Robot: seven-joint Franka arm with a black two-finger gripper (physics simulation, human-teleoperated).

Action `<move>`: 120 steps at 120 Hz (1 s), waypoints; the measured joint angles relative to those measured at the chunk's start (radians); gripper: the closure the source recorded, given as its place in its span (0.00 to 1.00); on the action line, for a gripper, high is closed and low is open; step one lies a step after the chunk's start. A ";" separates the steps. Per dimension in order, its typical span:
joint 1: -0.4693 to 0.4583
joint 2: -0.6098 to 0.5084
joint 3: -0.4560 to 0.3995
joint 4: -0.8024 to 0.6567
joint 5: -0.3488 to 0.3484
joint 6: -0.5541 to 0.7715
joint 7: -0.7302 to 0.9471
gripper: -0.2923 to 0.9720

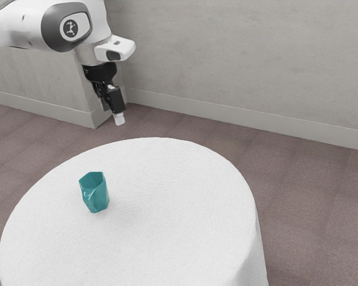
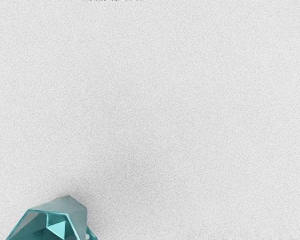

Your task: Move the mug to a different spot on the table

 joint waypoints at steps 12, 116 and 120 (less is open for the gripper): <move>-0.001 0.000 0.000 0.001 0.000 -0.001 0.055 0.23; 0.061 -0.312 0.011 -0.532 0.149 0.230 -0.244 0.23; 0.073 -0.306 0.009 -0.534 0.153 0.238 -0.260 0.23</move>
